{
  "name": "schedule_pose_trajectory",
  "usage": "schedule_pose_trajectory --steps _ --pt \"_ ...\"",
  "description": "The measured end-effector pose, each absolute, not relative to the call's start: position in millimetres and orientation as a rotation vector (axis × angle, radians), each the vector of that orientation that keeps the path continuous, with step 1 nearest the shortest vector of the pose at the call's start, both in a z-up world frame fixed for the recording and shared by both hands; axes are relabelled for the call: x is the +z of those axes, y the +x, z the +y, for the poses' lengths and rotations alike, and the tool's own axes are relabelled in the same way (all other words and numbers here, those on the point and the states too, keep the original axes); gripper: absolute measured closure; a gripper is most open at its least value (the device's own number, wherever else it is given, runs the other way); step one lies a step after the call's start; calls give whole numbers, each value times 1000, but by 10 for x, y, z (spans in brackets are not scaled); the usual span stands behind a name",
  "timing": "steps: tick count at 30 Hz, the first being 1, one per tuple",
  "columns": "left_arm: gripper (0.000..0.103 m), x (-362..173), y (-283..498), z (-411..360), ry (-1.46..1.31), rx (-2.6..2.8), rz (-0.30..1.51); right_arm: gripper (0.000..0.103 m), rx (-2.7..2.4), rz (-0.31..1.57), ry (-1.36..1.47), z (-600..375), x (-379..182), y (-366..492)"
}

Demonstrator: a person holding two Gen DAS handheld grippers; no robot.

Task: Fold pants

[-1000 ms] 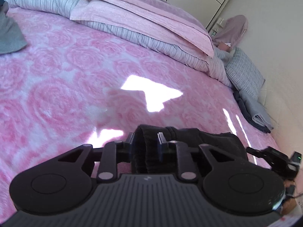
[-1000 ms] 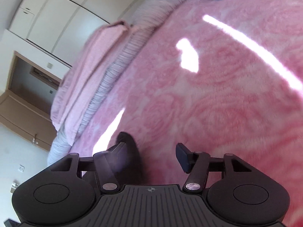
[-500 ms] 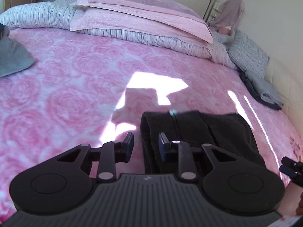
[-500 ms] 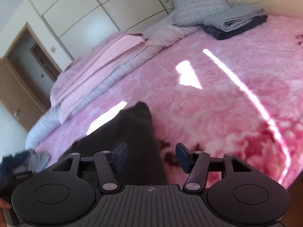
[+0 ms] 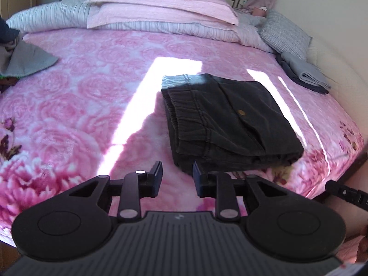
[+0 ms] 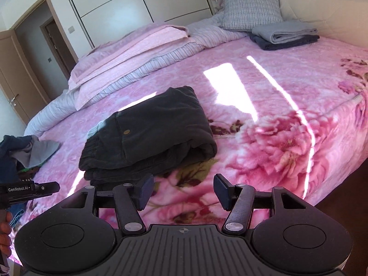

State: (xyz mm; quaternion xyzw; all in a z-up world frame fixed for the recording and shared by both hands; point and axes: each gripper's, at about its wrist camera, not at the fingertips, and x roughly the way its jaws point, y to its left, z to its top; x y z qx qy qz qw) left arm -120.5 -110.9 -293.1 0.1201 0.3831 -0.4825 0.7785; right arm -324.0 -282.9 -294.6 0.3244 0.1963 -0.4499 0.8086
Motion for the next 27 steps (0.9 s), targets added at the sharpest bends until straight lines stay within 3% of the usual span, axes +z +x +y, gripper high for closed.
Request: schedule_pose_trajectory --steps 9,16,20,27 --pt "79 -2899 -1363 -1126 300 -1103 790 48 -1018 434 693 -2778 -3005 -3282" --pt "79 -2969 -1002 -1364 312 -1132 736 48 -1210 509 654 -3148 -3185 -3174" --pt "79 -2892 -655 -1784 318 -1276 717 48 -1296 486 671 -3629 -3245 -3083" --pt "79 -2636 -237 -3152 533 -1402 756 48 -1435 417 1016 -4230 -3298 -3253"
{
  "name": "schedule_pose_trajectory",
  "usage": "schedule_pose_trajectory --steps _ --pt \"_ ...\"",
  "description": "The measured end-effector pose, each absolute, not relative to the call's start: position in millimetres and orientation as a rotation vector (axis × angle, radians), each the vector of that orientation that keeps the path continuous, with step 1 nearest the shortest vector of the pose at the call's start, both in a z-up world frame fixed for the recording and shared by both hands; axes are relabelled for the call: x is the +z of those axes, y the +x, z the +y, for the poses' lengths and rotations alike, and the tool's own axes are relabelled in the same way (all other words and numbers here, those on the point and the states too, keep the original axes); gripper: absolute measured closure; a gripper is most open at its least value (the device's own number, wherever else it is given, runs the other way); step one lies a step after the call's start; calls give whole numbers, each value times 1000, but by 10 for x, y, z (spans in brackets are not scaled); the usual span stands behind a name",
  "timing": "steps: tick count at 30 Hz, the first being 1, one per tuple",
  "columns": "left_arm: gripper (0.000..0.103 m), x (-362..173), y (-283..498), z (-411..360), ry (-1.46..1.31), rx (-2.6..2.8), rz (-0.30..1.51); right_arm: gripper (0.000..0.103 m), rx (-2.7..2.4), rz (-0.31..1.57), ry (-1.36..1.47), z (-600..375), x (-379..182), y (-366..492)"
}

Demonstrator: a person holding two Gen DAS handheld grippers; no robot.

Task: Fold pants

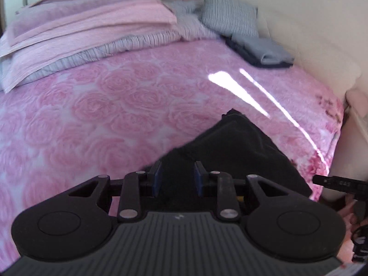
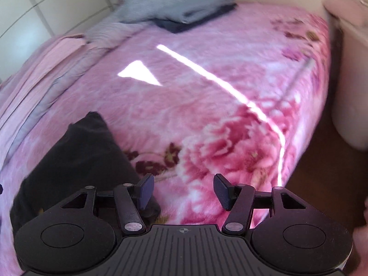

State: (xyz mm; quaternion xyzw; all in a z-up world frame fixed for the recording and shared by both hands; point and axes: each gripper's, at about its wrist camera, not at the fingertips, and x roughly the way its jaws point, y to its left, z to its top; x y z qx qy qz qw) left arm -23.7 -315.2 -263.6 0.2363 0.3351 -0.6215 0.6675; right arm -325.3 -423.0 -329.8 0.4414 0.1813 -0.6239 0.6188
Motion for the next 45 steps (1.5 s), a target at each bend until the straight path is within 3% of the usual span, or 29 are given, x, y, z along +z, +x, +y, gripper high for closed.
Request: schedule_pose_trajectory --steps 10,13,15,16,22,27,28,32,35,39,45 --pt "77 -2504 -356 -4942 769 -1650 1039 48 -1712 164 1588 -4048 -3024 -3665" --pt "75 -2710 -417 -5367 856 -1696 1143 48 -1730 9 1710 -3935 -3073 -3648" --pt "62 -2886 -469 -5590 906 -1717 1221 48 -1732 -55 1745 -3894 -3102 -3587" --pt "60 -2977 -475 -5679 911 -1703 1254 48 -1728 -72 1757 -3889 -3129 -3547" --pt "56 -3459 -448 -6068 900 -1644 1480 48 -1706 -291 1884 -3833 -3433 -3387" --pt "56 -3659 -505 -6229 960 -1632 1535 49 -1637 -483 2007 -3789 -3605 -3282" --pt "56 -3674 -511 -6252 965 -1634 1543 50 -1631 -481 2015 -3804 -3601 -3262" --pt "61 -3714 -565 -6321 997 -1655 1561 75 -1608 -501 2024 -3831 -3582 -3218" --pt "77 -3693 -621 -6347 1021 -1693 1538 83 -1598 -460 2014 -3882 -3547 -3233" --pt "93 -3561 -690 -6365 1050 -1773 1447 87 -1594 -304 1914 -4009 -3433 -3185" --pt "95 -3378 -615 -6422 1019 -1863 1374 89 -1614 3 1673 -4130 -3400 -2969"
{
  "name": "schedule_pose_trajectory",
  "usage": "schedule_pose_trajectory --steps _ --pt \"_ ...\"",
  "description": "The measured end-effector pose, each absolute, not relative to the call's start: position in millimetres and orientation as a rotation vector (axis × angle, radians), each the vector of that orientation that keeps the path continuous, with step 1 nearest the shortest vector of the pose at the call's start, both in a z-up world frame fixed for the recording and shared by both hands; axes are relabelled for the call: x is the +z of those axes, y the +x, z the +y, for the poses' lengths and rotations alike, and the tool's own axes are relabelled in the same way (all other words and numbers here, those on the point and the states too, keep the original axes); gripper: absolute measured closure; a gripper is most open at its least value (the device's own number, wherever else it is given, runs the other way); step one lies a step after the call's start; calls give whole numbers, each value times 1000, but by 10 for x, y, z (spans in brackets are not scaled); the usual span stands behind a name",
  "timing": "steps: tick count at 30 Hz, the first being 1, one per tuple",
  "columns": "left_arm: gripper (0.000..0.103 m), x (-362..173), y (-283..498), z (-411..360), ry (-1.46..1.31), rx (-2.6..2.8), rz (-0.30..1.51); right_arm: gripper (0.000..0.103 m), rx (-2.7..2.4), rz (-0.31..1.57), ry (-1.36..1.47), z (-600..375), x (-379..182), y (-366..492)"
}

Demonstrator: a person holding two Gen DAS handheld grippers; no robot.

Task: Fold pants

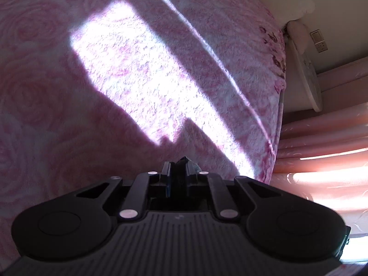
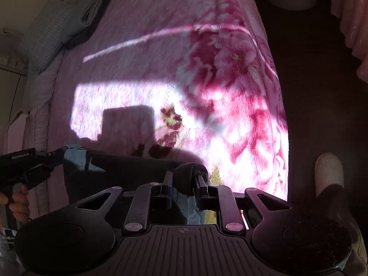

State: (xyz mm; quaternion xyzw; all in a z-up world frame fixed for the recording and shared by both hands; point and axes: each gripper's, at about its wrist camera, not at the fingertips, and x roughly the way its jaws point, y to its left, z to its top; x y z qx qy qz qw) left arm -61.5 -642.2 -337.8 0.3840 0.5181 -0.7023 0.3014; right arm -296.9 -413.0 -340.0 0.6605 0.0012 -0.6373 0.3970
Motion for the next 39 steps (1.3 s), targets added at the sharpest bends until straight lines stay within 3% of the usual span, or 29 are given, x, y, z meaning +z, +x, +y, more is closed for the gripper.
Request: schedule_pose_trajectory --steps 5,10,15,19,21,23,27,30,33,35,38,39 --pt "95 -3526 -873 -6312 1185 -1912 1029 86 -1633 -21 1691 -4148 -3431 -2958" --pt "95 -3555 -568 -6438 990 -1787 1347 72 -1617 -296 1845 -3894 -3441 -3210" --pt "66 -3537 -321 -6432 929 -1686 1576 69 -1598 -390 1908 -3913 -3509 -3281" --pt "68 -3725 -456 -6395 964 -1645 1638 70 -1572 -417 1975 -3921 -3640 -3256" --pt "86 -3790 -519 -6398 932 -1661 1687 80 -1540 -371 1982 -3943 -3671 -3235" --pt "88 -3700 -613 -6375 962 -1711 1595 86 -1542 -307 1920 -3945 -3577 -3181" --pt "89 -3419 -633 -6338 927 -1849 1414 88 -1580 -199 1774 -4001 -3449 -3081" --pt "88 -3507 -674 -6216 1003 -1934 1196 88 -1637 -123 1716 -4080 -3527 -2999" --pt "86 -3661 -757 -6116 1040 -1952 1077 80 -1657 -113 1744 -4121 -3477 -3019" --pt "83 -3578 -867 -6025 1096 -1985 934 69 -1705 -103 1730 -4043 -3383 -3062" --pt "71 -3329 -902 -5870 1128 -1975 711 67 -1798 30 1618 -3952 -3155 -3061" --pt "72 -3239 -844 -5857 1111 -1934 669 67 -1807 82 1560 -3940 -3080 -3022"
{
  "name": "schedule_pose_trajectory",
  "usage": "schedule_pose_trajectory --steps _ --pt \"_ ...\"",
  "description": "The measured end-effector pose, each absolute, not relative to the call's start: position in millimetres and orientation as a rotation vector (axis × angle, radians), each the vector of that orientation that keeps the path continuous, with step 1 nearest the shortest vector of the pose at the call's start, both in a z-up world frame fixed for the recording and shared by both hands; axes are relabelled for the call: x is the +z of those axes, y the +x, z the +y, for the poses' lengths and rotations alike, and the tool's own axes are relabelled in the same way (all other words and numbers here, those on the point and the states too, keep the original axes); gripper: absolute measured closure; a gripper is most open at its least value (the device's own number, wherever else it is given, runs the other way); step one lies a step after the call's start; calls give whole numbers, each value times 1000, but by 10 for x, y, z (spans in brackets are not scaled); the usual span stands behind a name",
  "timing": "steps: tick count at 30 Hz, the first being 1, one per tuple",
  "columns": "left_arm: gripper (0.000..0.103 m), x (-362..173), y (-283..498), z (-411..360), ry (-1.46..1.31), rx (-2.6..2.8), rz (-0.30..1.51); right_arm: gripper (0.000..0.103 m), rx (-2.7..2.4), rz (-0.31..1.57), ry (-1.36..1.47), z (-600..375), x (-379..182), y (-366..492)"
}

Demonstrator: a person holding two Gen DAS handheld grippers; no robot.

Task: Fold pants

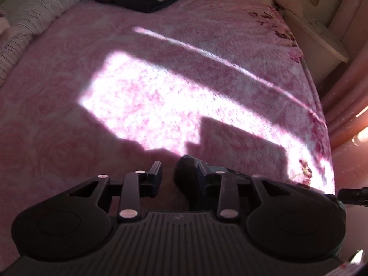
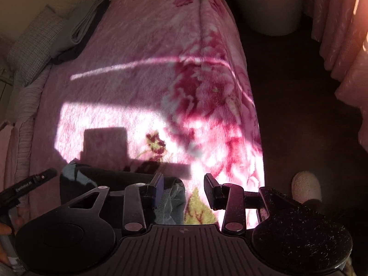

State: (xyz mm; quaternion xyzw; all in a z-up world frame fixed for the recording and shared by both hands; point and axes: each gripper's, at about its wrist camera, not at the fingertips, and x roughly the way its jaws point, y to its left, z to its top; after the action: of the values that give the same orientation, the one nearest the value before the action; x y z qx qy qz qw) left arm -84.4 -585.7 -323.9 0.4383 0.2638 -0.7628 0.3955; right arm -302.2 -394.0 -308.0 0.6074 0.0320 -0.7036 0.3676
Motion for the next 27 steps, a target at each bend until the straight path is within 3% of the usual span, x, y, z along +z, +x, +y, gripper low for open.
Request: schedule_pose_trajectory --steps 2,6,9,12,14,17,21,24,27 --pt "79 -3050 -674 -5843 1043 -1843 654 67 -1797 193 1439 -3949 -2935 -2895" --pt "86 -2795 -607 -5577 923 -1949 834 68 -1703 419 1149 -4095 -2772 -2449" --pt "92 -2930 -858 -5209 1030 -2020 735 68 -1575 584 1028 -4224 -2916 -2081" --pt "95 -3434 -875 -5040 1189 -1903 682 68 -1497 809 966 -4317 -3214 -1891" --pt "95 -3519 -728 -5029 1140 -1878 713 68 -1490 793 973 -4344 -3128 -1909" --pt "96 -3198 -628 -4967 1070 -1865 701 68 -1496 709 945 -4234 -2910 -1971" --pt "96 -2869 -522 -4578 1041 -1846 717 68 -1388 805 963 -4244 -3102 -1831" --pt "94 -3196 -477 -4273 1171 -1737 721 68 -1327 897 972 -4364 -3328 -1769" --pt "95 -3282 -346 -4196 1094 -1630 785 68 -1267 905 1040 -4470 -3190 -1878"
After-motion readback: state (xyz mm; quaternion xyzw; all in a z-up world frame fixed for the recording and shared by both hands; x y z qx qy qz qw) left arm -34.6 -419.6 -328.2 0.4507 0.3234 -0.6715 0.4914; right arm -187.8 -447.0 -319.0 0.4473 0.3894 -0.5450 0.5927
